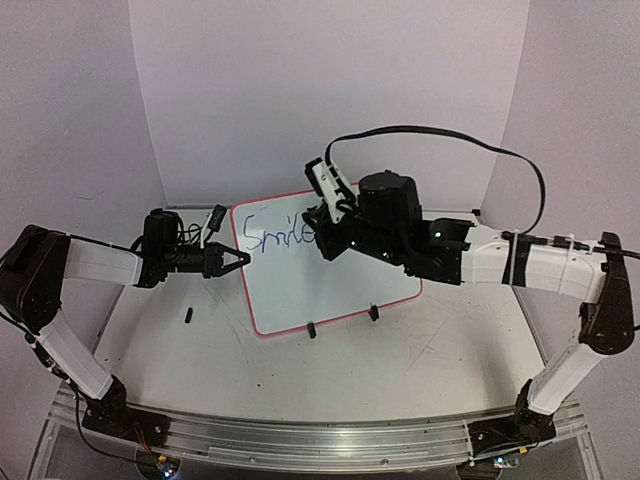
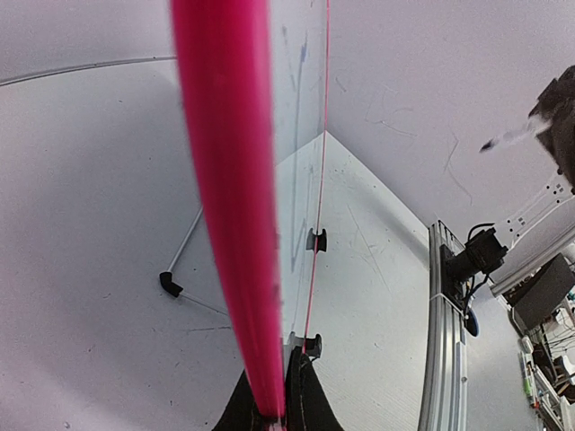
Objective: Write a sentence on the whiteboard
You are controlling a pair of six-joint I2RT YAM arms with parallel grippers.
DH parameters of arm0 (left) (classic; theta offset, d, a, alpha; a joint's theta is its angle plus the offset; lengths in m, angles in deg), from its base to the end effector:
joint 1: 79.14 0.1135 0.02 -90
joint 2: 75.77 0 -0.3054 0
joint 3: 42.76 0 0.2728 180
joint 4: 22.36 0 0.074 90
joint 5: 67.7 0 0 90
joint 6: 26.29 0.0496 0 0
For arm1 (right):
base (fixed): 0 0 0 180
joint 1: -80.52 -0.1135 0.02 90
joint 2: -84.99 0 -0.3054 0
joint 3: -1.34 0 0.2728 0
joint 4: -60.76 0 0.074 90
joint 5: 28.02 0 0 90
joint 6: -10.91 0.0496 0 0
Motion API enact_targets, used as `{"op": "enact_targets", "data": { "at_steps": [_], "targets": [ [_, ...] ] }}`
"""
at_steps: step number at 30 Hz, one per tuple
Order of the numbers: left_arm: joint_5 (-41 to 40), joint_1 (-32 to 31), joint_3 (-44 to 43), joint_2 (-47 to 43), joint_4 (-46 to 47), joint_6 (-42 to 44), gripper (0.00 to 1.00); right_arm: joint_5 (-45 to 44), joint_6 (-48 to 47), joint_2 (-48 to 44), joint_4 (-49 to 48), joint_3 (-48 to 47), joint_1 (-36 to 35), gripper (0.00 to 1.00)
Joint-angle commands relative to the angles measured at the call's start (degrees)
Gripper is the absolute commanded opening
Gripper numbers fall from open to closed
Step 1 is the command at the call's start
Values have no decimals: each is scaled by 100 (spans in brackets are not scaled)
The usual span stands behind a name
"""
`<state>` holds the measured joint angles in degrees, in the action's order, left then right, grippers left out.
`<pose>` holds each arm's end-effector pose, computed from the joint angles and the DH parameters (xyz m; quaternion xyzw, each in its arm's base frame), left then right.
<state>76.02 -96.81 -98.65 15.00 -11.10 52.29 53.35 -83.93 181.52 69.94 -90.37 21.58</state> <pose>0.3143 -0.1421 0.2215 0.2877 0.7320 -0.4886 0.3777 0.2365 0.3782 0.3642 -0.3758 0.6916 0.2264 0.5737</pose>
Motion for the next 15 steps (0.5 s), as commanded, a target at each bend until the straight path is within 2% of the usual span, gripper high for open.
{"op": "enact_targets", "data": {
  "at_steps": [1, 7, 15],
  "targets": [
    [-1107, -79, -65, 159, -611, 550, 0, -349, -170, -540, -315, 220, 149, 0],
    [-1268, -92, -56, 132, -708, 522, 0, 533, -396, -230, -429, 398, 107, 0],
    [-1424, -183, -150, 63, -1022, 650, 0, 362, -480, 748, -403, -361, -286, 0]
  ]
}}
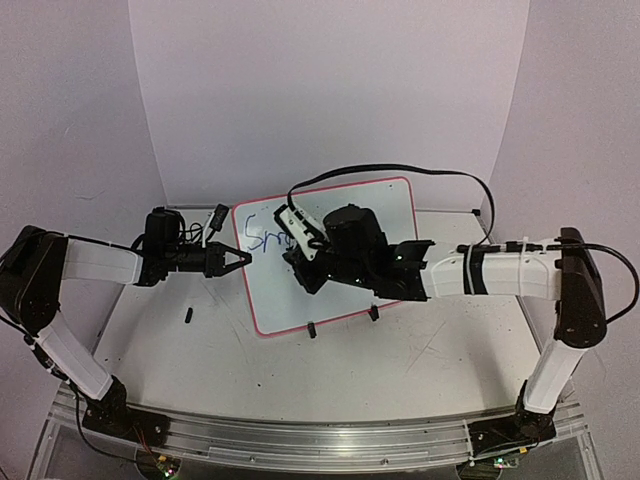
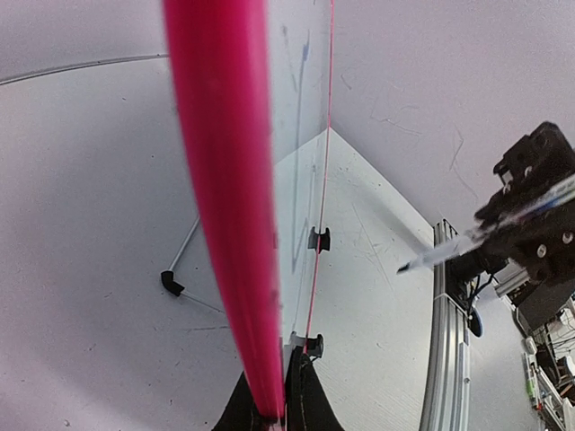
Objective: Write a sentence on the whiteboard
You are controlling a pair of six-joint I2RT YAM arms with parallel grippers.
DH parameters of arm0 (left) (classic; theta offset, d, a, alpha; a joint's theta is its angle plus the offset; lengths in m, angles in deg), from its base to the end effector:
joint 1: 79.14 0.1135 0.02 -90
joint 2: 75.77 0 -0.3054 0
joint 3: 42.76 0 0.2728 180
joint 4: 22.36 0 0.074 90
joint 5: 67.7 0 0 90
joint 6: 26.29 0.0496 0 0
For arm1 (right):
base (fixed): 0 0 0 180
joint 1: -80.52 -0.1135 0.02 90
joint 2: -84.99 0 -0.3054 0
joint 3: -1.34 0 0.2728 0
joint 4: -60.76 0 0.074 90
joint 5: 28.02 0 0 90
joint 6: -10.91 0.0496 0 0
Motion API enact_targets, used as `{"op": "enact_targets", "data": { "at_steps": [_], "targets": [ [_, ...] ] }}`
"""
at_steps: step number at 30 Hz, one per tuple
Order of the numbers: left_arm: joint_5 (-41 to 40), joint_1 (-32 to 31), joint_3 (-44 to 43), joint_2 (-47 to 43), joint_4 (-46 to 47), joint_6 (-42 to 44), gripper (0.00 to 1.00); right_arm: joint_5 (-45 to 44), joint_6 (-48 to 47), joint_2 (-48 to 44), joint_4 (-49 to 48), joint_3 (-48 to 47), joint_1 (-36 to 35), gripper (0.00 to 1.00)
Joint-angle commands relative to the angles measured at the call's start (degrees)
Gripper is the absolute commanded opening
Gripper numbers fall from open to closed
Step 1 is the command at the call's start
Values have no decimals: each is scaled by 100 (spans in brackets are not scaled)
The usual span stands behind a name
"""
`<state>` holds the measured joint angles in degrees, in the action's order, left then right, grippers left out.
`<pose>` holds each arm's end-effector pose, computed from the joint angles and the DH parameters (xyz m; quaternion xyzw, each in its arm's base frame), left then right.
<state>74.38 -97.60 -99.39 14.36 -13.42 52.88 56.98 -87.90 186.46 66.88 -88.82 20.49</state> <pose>0.3132 -0.1458 0.2249 0.2871 0.7385 -0.4801 0.3765 0.2365 0.4015 0.3223 -0.4339 0.6789 0.2239 0.5484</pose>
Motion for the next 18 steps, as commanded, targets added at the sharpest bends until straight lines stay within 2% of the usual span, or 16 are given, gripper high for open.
{"op": "enact_targets", "data": {
  "at_steps": [1, 10, 15, 18],
  "targets": [
    [-1261, -105, -82, 120, -815, 605, 0, -39, -108, 342, -97, -589, -236, 0],
    [-1235, -159, -233, 187, -924, 608, 0, -2, -224, 745, 92, -942, -334, 0],
    [-1261, -158, -256, 203, -972, 643, 0, -376, -259, 793, 40, -933, -316, 0],
    [-1282, -160, -273, 199, -1024, 669, 0, -80, -57, 798, -17, -928, -253, 0]
  ]
}}
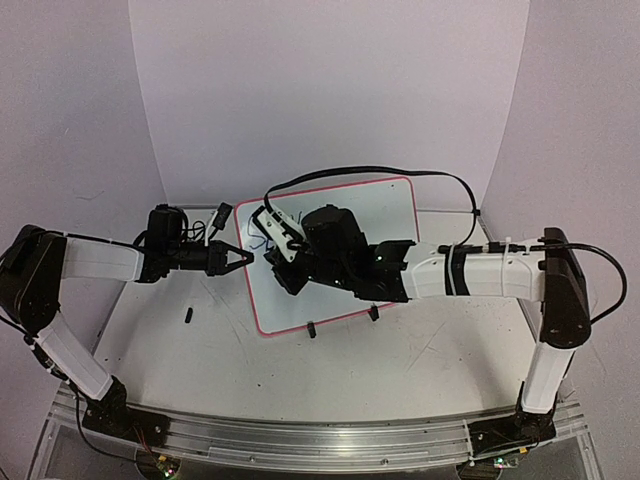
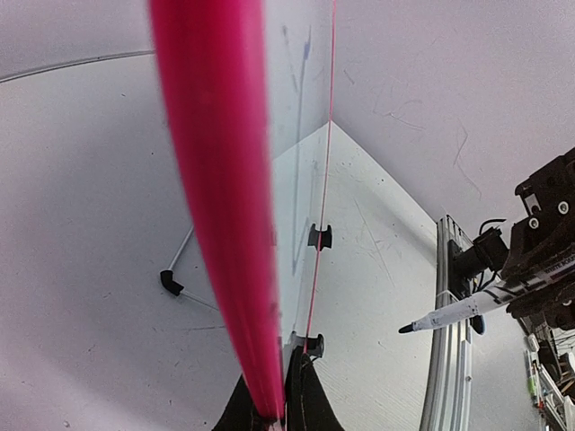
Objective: Write a sentence on the whiteboard
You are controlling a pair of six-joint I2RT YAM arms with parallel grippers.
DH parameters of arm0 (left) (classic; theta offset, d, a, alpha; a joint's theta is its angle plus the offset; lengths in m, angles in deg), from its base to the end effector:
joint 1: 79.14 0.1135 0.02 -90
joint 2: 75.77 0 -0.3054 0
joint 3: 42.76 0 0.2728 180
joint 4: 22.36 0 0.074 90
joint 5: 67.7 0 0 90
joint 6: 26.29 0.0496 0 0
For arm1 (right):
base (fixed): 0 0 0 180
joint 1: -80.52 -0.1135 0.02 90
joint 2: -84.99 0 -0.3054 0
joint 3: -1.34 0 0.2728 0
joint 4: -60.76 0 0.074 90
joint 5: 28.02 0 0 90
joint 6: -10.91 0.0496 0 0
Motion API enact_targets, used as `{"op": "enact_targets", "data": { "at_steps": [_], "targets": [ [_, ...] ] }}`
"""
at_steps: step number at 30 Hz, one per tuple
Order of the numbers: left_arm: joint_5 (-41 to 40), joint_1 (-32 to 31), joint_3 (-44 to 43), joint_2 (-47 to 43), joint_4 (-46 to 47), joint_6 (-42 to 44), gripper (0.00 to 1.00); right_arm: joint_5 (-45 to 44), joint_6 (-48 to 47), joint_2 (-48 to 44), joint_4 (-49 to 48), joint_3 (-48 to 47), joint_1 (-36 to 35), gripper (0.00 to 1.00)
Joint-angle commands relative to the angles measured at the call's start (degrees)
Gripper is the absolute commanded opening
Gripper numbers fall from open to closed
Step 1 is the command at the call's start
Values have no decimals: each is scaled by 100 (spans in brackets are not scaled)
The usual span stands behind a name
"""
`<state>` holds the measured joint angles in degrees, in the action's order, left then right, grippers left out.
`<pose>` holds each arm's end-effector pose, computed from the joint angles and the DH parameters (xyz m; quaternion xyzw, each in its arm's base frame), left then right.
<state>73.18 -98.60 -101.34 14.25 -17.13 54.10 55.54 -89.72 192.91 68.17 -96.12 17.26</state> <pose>0.3147 -0.1520 0.2301 0.2920 0.7444 -0.4728 0.3703 0.2297 0.4436 0.3167 -0.4587 0.6649 0.2199 0.5470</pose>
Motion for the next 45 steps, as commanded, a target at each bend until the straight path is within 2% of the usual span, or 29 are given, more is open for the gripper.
{"op": "enact_targets", "data": {
  "at_steps": [1, 10, 20, 36, 45],
  "targets": [
    [-1173, -58, -87, 215, -670, 556, 0, 87, 131, 174, -147, -219, 67, 0],
    [-1198, -83, -182, 264, -874, 658, 0, -177, -20, 584, -109, -458, 49, 0],
    [-1229, -108, -194, 300, -932, 723, 0, -718, 114, 551, -120, -339, 181, 0],
    [-1229, -110, -197, 288, -934, 739, 0, -367, 158, 886, -114, -648, 154, 0],
    [-1233, -119, -203, 286, -941, 742, 0, -212, 262, 757, -59, -359, 70, 0]
  ]
}}
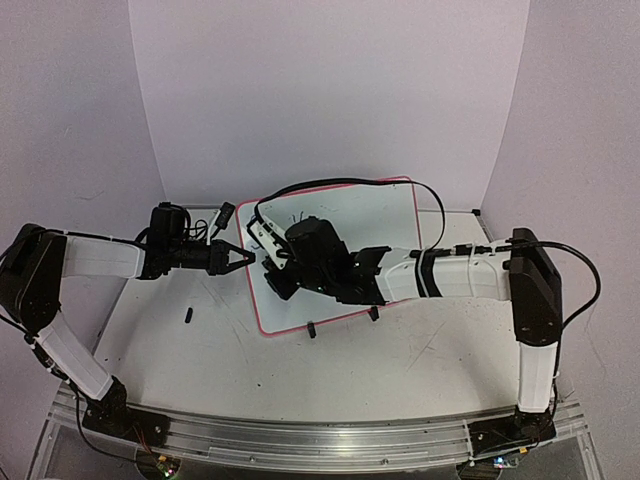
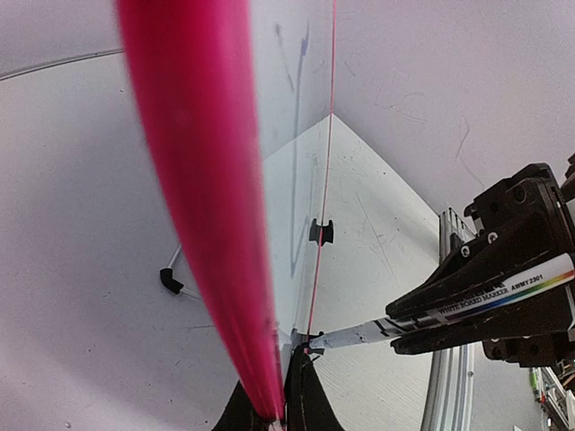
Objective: Write a sentence on the whiteboard
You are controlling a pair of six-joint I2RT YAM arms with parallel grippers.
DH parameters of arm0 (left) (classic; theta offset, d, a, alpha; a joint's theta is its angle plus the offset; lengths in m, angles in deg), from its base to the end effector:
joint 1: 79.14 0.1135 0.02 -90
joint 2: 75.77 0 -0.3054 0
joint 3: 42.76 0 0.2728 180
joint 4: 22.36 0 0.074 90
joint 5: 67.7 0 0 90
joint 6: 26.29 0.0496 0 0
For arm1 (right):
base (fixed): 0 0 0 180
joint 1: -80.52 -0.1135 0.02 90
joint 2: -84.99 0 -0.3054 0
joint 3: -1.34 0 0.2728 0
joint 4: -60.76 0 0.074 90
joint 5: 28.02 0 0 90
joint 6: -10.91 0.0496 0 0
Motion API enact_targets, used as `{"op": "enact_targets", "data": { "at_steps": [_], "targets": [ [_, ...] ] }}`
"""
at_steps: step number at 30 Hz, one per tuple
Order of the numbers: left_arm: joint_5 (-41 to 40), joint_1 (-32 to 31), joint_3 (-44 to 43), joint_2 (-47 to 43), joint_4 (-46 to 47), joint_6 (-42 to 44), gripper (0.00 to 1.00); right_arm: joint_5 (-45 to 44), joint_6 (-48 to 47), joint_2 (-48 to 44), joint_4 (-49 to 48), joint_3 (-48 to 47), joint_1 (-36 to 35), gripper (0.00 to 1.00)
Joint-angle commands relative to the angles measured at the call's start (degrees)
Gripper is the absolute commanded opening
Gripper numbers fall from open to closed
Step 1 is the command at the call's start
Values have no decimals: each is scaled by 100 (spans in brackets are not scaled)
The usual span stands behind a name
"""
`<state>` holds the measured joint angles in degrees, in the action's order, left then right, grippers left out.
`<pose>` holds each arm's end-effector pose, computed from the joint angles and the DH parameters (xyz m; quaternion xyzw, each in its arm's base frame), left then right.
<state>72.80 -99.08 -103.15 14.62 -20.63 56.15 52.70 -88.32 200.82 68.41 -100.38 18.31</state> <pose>0.3172 -0.1558 0.2325 0.3013 0.7482 -0.4660 0.3637 0.2550 0.4668 0.2763 -0.4449 0.6964 0.1894 0.5303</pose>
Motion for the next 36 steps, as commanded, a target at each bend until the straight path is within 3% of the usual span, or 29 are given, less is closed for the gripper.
{"op": "enact_targets", "data": {
  "at_steps": [1, 19, 36],
  "targets": [
    [-1188, -64, -17, 250, -591, 542, 0, 56, 142, -52, -83, 114, -34, 0],
    [-1176, -67, -17, 296, -591, 543, 0, -700, 132, -450, -127, 776, -20, 0],
    [-1157, -67, -27, 314, -591, 541, 0, -200, 531, -306, -121, 814, -166, 0]
  ]
}}
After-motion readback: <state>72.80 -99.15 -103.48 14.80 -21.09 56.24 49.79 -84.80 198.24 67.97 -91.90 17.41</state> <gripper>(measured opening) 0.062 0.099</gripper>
